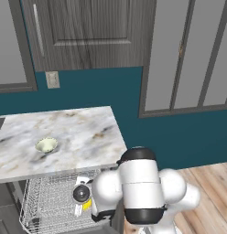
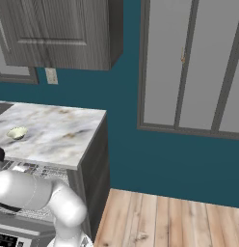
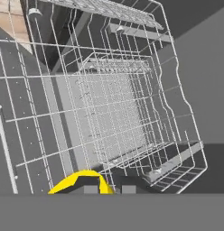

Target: Pick up the cup and bowl from the counter, place them in the dishwasher, and close the dishwasher door.

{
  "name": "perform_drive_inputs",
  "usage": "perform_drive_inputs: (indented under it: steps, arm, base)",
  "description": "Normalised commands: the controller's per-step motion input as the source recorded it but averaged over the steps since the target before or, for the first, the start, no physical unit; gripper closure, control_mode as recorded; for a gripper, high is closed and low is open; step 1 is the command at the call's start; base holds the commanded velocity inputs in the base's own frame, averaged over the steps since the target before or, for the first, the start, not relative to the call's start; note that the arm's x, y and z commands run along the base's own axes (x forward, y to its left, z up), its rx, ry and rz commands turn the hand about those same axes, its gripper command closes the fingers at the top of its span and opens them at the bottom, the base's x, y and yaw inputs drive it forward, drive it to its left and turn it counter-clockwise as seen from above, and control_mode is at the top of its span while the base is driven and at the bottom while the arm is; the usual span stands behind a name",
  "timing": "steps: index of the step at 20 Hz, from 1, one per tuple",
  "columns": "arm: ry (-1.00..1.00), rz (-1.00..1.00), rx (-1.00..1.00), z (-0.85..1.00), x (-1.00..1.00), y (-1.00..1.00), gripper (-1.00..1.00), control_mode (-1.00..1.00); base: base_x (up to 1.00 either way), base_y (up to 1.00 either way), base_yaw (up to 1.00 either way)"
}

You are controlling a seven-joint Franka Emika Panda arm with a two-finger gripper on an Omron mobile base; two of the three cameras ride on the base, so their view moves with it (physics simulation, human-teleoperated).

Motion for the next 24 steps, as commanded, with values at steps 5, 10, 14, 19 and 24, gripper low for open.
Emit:
perform_drive_inputs:
  steps: [5,10,14,19,24]
  arm:
    - [0.0,0.0,0.0,-0.03,0.26,0.0,1.0,-1.0]
    - [0.0,0.01,0.0,-0.37,0.16,0.08,1.0,-1.0]
    - [0.0,0.02,0.0,-0.5,0.02,0.16,1.0,-1.0]
    - [0.0,0.02,0.0,-0.47,0.0,0.13,1.0,-1.0]
    - [0.0,0.02,0.0,-0.49,0.0,0.14,1.0,-1.0]
  base:
    - [0.0,0.0,0.0]
    - [0.0,0.0,0.0]
    - [0.0,0.0,0.0]
    - [0.0,0.0,0.0]
    - [0.0,0.0,0.0]
